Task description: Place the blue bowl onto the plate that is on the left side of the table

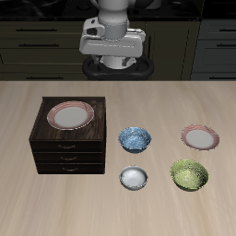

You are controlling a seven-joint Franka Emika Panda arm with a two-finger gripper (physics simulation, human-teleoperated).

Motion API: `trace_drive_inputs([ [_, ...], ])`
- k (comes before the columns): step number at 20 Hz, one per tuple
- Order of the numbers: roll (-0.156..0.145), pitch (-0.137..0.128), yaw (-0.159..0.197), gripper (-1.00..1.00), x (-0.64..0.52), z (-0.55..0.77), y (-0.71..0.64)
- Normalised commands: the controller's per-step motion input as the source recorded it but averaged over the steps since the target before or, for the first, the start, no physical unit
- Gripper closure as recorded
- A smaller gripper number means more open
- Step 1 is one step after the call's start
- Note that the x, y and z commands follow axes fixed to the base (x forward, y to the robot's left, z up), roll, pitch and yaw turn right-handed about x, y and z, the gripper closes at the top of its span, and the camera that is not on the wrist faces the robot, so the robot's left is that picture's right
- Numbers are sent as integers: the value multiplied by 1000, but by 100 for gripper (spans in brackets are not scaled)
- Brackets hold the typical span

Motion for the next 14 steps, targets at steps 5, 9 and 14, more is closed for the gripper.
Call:
trace_drive_inputs([
  [5,41,14,-12,-100,200,-86,167],
  [9,6,8,-11,-100,266,-10,91],
  [14,-7,8,-16,-100,303,62,-27],
])
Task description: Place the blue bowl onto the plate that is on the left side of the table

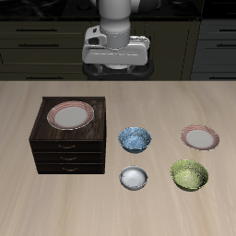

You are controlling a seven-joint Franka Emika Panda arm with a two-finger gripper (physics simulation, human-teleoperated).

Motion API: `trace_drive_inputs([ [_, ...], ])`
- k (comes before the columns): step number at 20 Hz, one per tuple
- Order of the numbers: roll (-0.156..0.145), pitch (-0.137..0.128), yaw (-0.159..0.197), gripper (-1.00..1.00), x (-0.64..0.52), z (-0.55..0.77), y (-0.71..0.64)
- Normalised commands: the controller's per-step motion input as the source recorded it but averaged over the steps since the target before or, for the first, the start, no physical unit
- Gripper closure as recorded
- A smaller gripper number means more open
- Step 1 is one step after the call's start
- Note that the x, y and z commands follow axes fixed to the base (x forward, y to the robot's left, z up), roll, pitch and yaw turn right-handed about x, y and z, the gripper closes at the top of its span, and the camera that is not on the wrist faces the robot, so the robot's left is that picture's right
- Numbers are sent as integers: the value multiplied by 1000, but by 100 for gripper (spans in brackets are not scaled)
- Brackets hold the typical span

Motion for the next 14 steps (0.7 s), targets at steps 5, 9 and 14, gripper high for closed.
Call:
trace_drive_inputs([
  [5,-31,20,-21,-100,375,18,-76],
  [9,-12,29,-17,-100,350,-28,0],
  [14,-3,11,-8,-100,203,-21,54],
])
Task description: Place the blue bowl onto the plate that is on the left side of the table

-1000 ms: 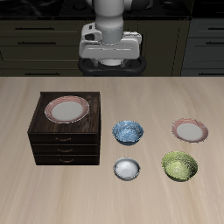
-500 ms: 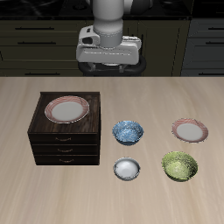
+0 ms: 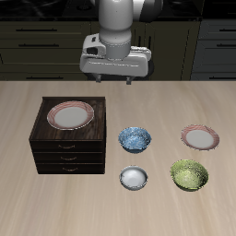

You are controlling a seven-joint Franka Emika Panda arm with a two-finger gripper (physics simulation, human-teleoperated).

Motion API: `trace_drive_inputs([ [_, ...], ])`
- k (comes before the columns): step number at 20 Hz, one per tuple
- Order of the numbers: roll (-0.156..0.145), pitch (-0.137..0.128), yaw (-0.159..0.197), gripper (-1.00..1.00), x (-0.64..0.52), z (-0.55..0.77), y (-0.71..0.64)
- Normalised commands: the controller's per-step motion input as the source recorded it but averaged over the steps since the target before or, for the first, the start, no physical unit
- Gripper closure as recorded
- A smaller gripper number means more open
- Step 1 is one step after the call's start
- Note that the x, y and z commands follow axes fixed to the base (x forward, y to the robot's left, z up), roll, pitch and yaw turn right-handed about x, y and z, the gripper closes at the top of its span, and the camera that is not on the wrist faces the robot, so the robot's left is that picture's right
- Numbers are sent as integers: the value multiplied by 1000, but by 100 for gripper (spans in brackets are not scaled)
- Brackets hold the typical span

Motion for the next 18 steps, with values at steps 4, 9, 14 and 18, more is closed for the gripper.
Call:
trace_drive_inputs([
  [4,17,31,-1,-100,231,-80,229],
  [9,23,12,-14,-100,120,-44,269],
  [14,48,13,11,-100,82,-45,395],
  [18,37,-30,18,-100,70,85,310],
])
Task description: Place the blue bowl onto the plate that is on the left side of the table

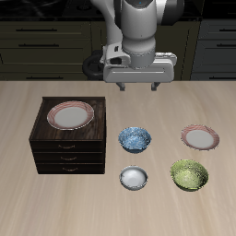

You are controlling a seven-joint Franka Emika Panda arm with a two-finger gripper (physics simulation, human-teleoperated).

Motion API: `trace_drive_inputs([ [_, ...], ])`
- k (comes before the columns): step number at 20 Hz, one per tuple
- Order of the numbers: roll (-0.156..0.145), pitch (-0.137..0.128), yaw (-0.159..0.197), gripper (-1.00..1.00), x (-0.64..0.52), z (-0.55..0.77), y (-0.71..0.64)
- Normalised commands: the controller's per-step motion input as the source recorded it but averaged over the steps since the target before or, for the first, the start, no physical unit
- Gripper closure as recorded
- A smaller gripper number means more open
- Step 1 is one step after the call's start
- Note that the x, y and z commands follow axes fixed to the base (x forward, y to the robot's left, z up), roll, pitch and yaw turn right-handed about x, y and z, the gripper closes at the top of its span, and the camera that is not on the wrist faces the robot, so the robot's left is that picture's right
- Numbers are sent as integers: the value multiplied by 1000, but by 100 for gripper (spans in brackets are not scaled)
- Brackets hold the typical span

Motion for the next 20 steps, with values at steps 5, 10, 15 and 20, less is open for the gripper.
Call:
trace_drive_inputs([
  [5,32,-2,-7,-100,149,19,146],
  [10,-4,3,-10,-100,188,-140,23],
  [15,14,25,4,-100,78,-383,88],
  [20,25,9,12,-100,-12,-388,201],
])
